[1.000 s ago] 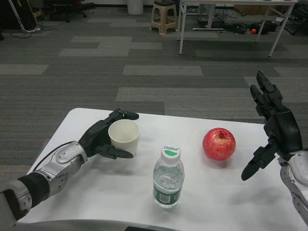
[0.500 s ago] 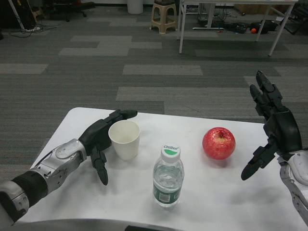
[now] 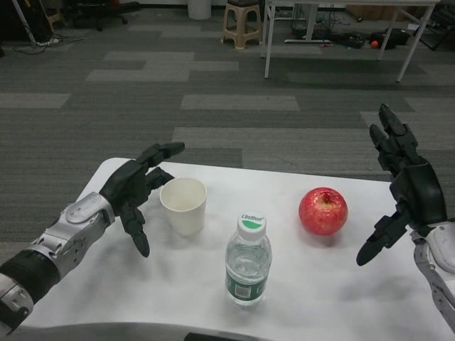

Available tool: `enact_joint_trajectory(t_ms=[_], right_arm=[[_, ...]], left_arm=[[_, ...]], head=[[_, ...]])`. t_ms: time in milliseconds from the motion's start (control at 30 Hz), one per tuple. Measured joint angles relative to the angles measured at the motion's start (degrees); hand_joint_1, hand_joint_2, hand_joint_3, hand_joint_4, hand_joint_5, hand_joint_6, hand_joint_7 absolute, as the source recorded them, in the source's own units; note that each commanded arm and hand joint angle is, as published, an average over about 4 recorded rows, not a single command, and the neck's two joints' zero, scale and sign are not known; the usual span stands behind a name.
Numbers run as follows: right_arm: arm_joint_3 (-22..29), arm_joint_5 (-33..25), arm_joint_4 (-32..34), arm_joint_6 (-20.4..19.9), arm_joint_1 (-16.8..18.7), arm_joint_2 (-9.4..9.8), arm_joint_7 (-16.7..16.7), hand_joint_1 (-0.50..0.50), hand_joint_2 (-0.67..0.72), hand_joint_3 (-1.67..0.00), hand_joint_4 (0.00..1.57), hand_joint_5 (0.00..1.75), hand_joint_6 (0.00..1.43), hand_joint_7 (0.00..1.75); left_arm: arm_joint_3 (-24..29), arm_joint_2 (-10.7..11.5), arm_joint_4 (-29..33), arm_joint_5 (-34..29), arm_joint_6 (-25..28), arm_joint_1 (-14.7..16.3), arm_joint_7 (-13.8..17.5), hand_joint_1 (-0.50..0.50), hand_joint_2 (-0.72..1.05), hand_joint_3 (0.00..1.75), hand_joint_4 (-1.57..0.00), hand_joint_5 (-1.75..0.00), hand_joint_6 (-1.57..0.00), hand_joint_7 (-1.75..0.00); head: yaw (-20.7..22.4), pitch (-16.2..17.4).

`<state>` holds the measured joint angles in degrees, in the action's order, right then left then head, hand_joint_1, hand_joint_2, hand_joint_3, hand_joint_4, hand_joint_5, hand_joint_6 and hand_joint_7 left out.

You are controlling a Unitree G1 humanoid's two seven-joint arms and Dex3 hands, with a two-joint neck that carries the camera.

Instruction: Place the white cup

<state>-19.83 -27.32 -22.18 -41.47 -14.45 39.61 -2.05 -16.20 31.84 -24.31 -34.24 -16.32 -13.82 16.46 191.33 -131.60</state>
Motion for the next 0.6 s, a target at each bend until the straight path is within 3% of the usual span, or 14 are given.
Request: enact_joint_trajectory(t_ms=[267,500,567,600], right_arm=[[-0.01,0.00,-0.01,-0.03,-0.05,0.18,0.01,-0.46,0.60,0.00,0.00,0.00,0.00,0.00],[-0.01,0.00,0.00,-0.05,-0.04,0.21,0.01,-0.46,0.60,0.00,0.00,0.00,0.00,0.00],[-0.01,0.00,0.00,-0.05,-0.04,0.23,0.01,-0.46,0.60,0.00,0.00,0.00,0.00,0.00],[-0.01,0.00,0.00,-0.05,-0.04,0.23,0.00,-0.46,0.60,0.00,0.00,0.00,0.00,0.00]], left_arm=[[17.94,-0.60,13.48,7.89,11.07,3.40,0.70,-0.50,-0.37,0.09,0.00,-1.75,0.00,-0.35],[24.26,-2.60,18.16,7.32,13.76,5.45,1.08,-0.50,-0.37,0.09,0.00,-1.75,0.00,-0.35],[25.76,-2.89,19.14,7.27,14.10,5.75,1.10,-0.50,-0.37,0.09,0.00,-1.69,0.00,-0.35],[26.42,-2.99,19.63,7.23,14.20,5.84,1.11,-0.50,-0.37,0.09,0.00,-1.54,0.00,-0.33]], head=[[-0.26,-0.17],[-0.23,-0.47],[-0.20,-0.50],[-0.19,-0.51]])
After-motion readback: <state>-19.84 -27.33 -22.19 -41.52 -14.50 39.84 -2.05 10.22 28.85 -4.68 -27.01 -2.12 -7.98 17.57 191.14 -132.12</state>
